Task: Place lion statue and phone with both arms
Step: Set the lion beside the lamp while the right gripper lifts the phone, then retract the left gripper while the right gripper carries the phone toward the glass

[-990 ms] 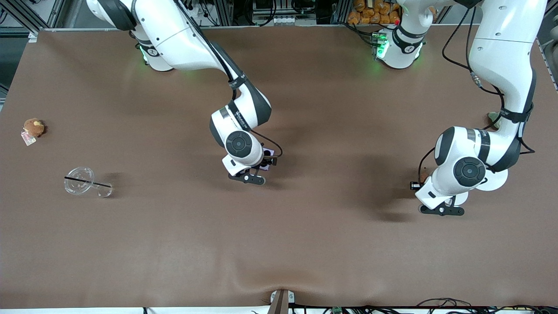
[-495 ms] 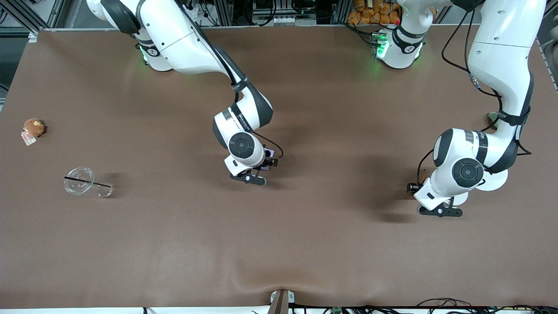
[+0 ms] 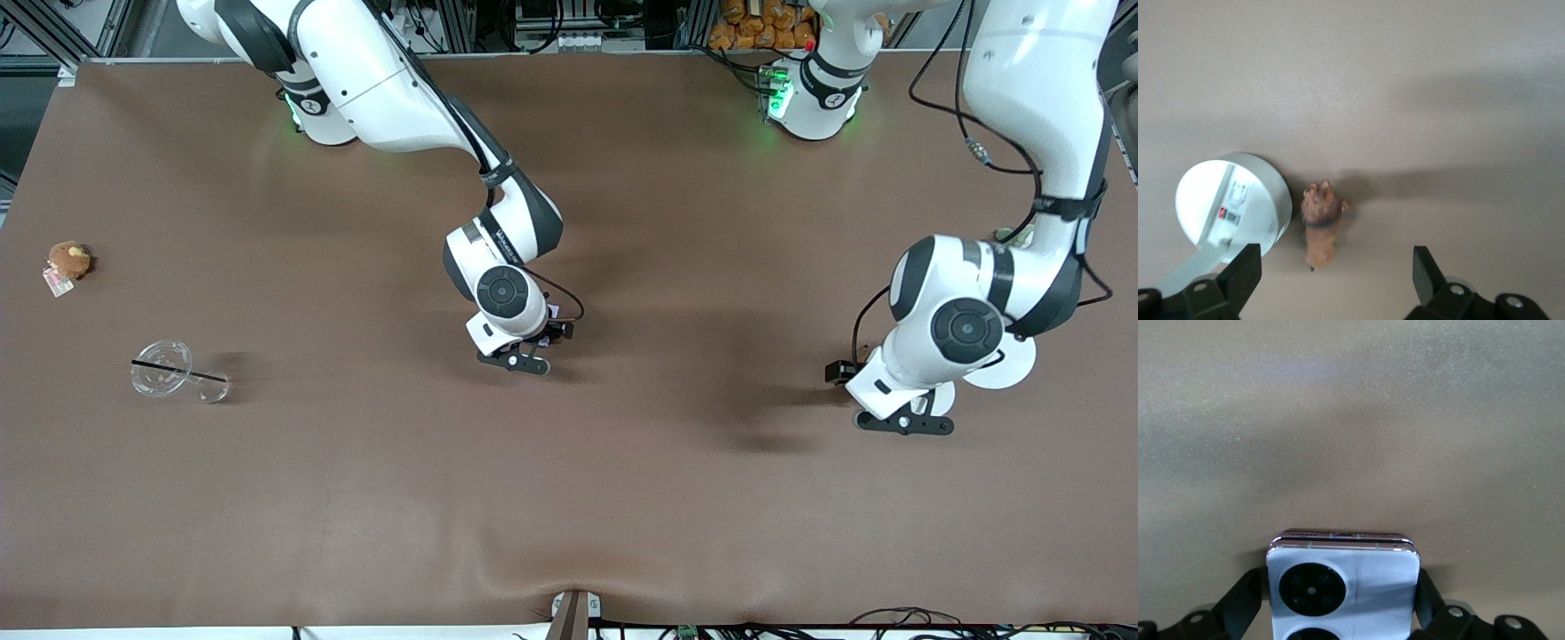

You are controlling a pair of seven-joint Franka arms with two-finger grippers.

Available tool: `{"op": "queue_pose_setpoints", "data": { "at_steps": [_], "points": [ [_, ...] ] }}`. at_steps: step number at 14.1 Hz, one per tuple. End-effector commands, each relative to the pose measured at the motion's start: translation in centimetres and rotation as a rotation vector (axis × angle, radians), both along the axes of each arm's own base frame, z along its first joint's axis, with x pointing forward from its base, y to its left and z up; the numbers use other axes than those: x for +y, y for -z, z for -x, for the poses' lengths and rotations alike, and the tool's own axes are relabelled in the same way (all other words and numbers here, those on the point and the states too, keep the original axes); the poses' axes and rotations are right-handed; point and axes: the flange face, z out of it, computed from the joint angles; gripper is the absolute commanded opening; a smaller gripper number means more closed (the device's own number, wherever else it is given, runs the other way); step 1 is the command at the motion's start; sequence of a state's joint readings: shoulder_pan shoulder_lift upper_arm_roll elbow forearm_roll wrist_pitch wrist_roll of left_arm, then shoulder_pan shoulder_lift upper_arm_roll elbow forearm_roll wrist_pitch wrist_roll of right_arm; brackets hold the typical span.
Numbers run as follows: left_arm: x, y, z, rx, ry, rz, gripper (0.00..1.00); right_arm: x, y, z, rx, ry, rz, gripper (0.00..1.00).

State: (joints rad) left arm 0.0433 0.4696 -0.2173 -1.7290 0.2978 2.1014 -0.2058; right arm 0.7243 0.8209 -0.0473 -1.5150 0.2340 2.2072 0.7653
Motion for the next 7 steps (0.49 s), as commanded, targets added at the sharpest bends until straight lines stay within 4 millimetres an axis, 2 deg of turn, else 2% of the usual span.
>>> {"op": "queue_pose_setpoints", "data": {
  "at_steps": [1,2,3,7],
  "points": [
    [-1.2,-6.4,0.3,0.005,-0.012,-0.017,1.00,0.4,0.5,0.1,-0.002,0.014,0.000,0.48],
    [-1.7,-8.9,0.1,0.016,-0.013,-0.013,1.00,0.3,0.4,0.1,-0.001,0.016,-0.001,0.29],
    [-2.0,-11.4,-0.1,0.034,-0.028,0.003,1.00,0.0,0.4,-0.1,0.001,0.020,0.001,0.24],
    [-2.3,-19.2,0.6,0.065,-0.087,0.106,1.00,-0.5,-1.3,-0.9,-0.012,0.032,-0.010,0.23]
  ]
}}
